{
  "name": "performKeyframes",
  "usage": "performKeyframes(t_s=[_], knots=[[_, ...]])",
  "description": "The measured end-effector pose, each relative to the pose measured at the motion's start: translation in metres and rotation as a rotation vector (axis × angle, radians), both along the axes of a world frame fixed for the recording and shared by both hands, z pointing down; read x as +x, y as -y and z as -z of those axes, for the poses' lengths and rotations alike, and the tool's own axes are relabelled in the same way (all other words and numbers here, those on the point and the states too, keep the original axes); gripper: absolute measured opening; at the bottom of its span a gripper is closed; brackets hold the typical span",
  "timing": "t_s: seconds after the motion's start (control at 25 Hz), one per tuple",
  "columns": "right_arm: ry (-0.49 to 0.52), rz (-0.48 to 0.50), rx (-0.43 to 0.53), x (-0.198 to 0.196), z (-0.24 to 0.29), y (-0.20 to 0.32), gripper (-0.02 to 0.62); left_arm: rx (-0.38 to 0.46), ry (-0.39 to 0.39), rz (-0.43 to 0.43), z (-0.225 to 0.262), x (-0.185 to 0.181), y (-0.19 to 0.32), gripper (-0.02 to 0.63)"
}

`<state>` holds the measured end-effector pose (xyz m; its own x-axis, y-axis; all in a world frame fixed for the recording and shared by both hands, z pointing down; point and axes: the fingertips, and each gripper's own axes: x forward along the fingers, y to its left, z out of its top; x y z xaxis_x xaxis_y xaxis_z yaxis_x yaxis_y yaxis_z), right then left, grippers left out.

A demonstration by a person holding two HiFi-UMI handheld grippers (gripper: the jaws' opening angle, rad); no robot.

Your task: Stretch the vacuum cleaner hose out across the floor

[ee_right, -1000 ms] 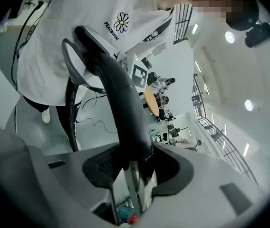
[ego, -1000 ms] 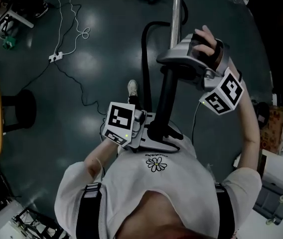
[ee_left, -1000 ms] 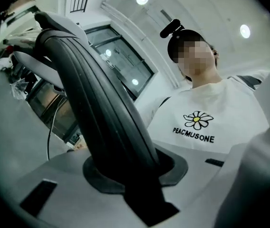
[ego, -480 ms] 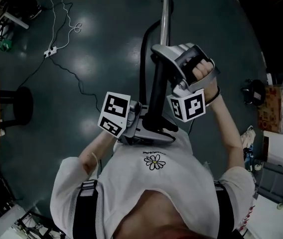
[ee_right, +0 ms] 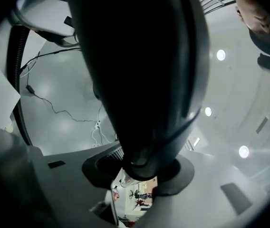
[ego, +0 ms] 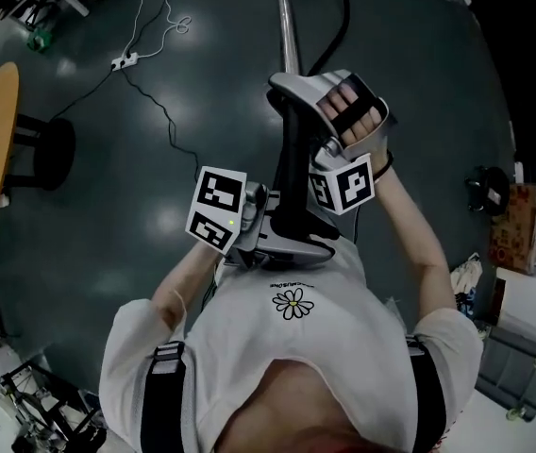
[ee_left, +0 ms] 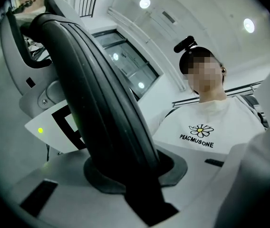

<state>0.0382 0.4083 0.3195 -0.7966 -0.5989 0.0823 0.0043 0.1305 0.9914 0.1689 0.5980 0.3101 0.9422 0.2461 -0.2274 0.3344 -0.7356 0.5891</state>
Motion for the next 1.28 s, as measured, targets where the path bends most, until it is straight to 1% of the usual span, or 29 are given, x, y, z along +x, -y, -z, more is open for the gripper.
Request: performKeyframes(t_s=[0.16, 0.28, 0.36, 0.48, 0.56, 0.6, 0.64, 0.72, 0.76, 0.8, 0.88, 0.92, 1.0, 1.04, 1.08, 1.12, 1.16, 1.2, 1.24, 1.28], knots=[[-0.004, 0.027, 0.009, -0.026, 0.004, -0.021, 0.164, 0.011, -0.005, 0.036, 0.002, -0.021, -0.016, 0.123], [0.026, 0.100, -0.010, -0.042, 0.009, -0.036, 0.164, 0.020, -0.012, 0.036, 0.006, -0.028, -0.028, 0.121], [0.082, 0.160, -0.043, -0.054, 0.015, -0.047, 0.163, 0.031, -0.010, 0.023, 0.006, -0.032, -0.037, 0.121], [0.219, 0.212, -0.069, -0.065, 0.030, -0.061, 0.164, 0.053, -0.019, 0.003, 0.009, -0.040, -0.048, 0.121], [0.242, 0.192, -0.067, -0.064, 0.037, -0.061, 0.163, 0.063, -0.028, 0.011, 0.012, -0.042, -0.054, 0.121], [0.249, 0.170, -0.097, -0.061, 0.037, -0.059, 0.163, 0.065, -0.032, 0.022, 0.014, -0.043, -0.057, 0.121], [0.266, 0.152, -0.154, -0.058, 0.037, -0.058, 0.164, 0.066, -0.036, 0.033, 0.015, -0.044, -0.061, 0.123], [0.317, 0.104, -0.280, -0.048, 0.036, -0.060, 0.171, 0.061, -0.045, 0.042, 0.016, -0.045, -0.071, 0.123], [0.349, 0.065, -0.345, -0.041, 0.034, -0.060, 0.190, 0.053, -0.052, 0.036, 0.016, -0.044, -0.077, 0.123], [0.387, 0.026, -0.421, -0.032, 0.031, -0.060, 0.243, 0.041, -0.057, 0.026, 0.015, -0.042, -0.083, 0.123], [0.477, -0.032, -0.587, -0.013, 0.023, -0.057, 0.408, 0.018, -0.057, -0.002, 0.013, -0.036, -0.093, 0.123], [0.530, -0.061, -0.672, -0.002, 0.017, -0.053, 0.430, 0.007, -0.057, -0.018, 0.012, -0.033, -0.096, 0.123], [0.648, -0.153, -0.852, 0.028, -0.003, -0.043, 0.430, -0.016, -0.074, -0.049, 0.012, -0.031, -0.099, 0.123], [0.717, -0.218, -0.940, 0.051, -0.015, -0.037, 0.430, -0.026, -0.087, -0.059, 0.012, -0.033, -0.102, 0.123], [0.814, -0.287, -1.035, 0.079, -0.027, -0.029, 0.428, -0.034, -0.096, -0.062, 0.012, -0.035, -0.104, 0.123], [0.946, -0.342, -1.158, 0.111, -0.035, -0.022, 0.426, -0.038, -0.094, -0.060, 0.011, -0.036, -0.106, 0.123], [1.095, -0.355, -1.327, 0.139, -0.039, -0.020, 0.426, -0.039, -0.081, -0.053, 0.010, -0.036, -0.107, 0.123], [1.235, -0.307, -1.539, 0.156, -0.038, -0.022, 0.426, -0.038, -0.066, -0.042, 0.009, -0.034, -0.108, 0.123], [1.353, -0.193, -1.771, 0.161, -0.031, -0.027, 0.426, -0.034, -0.057, -0.029, 0.010, -0.031, -0.108, 0.123], [1.446, -0.028, -1.996, 0.157, -0.020, -0.033, 0.426, -0.028, -0.052, -0.017, 0.011, -0.027, -0.108, 0.123]])
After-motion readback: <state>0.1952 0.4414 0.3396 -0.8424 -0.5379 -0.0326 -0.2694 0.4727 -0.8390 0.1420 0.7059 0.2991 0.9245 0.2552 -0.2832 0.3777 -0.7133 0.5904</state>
